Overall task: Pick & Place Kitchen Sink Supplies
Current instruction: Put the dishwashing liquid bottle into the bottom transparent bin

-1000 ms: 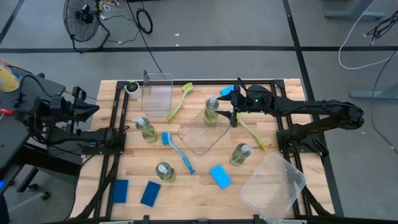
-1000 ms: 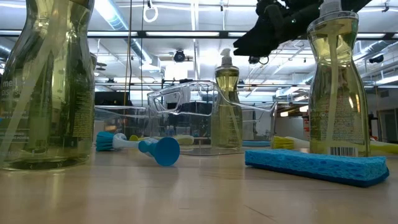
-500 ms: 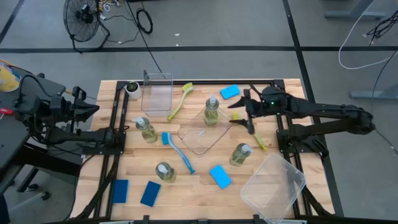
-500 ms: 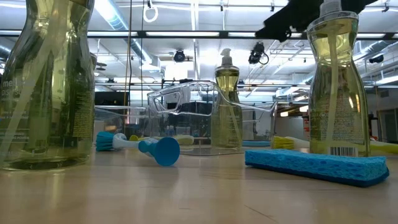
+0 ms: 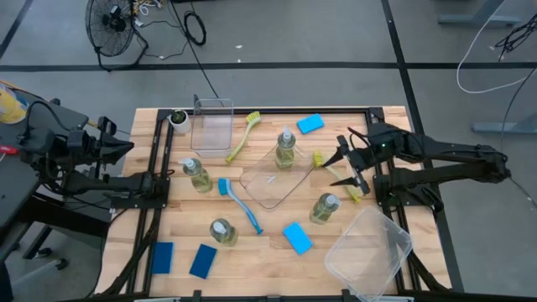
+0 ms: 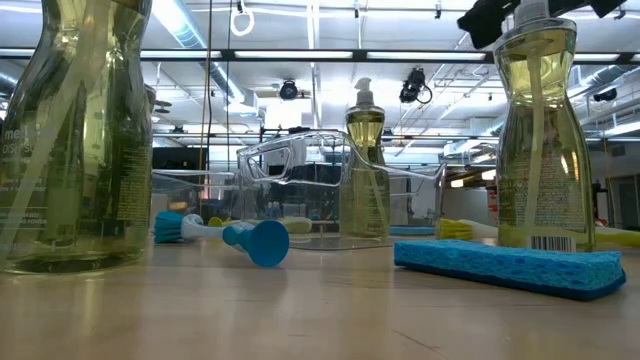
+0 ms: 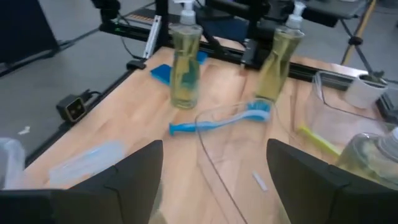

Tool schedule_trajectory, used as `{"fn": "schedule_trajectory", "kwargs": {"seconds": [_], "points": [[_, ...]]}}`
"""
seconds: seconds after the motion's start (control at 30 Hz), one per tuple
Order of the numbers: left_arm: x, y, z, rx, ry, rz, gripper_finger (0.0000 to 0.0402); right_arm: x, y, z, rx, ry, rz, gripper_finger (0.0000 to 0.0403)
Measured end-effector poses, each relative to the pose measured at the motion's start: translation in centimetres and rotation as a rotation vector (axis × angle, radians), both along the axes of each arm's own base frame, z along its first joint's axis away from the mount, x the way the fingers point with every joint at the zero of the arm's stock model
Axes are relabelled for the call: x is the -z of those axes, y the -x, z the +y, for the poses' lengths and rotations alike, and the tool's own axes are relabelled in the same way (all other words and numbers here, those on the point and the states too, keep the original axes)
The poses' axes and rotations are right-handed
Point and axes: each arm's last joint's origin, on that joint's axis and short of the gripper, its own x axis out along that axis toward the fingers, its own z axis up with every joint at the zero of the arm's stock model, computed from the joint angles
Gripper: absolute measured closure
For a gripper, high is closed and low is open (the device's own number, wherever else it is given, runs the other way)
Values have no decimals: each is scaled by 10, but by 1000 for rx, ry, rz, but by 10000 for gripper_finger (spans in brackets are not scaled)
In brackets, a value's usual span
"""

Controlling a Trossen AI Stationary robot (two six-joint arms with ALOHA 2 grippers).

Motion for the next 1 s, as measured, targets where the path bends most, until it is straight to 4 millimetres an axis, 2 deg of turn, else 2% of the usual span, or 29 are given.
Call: {"fn": "schedule_trajectory", "kwargs": {"seconds": [0.33, 0.57, 0.83, 1.0], "points": [[0, 0, 0, 0, 0, 0, 376, 3, 21, 13, -216, -86, 75, 117], [0, 0, 0, 0, 0, 0, 376, 5, 24, 20, -268, -85, 94, 117], [0, 0, 0, 0, 0, 0, 376, 1, 27, 28, -287, 4, 35, 117], [0, 0, 0, 0, 0, 0, 376, 2, 24, 33, -294, -11, -19, 117]]}}
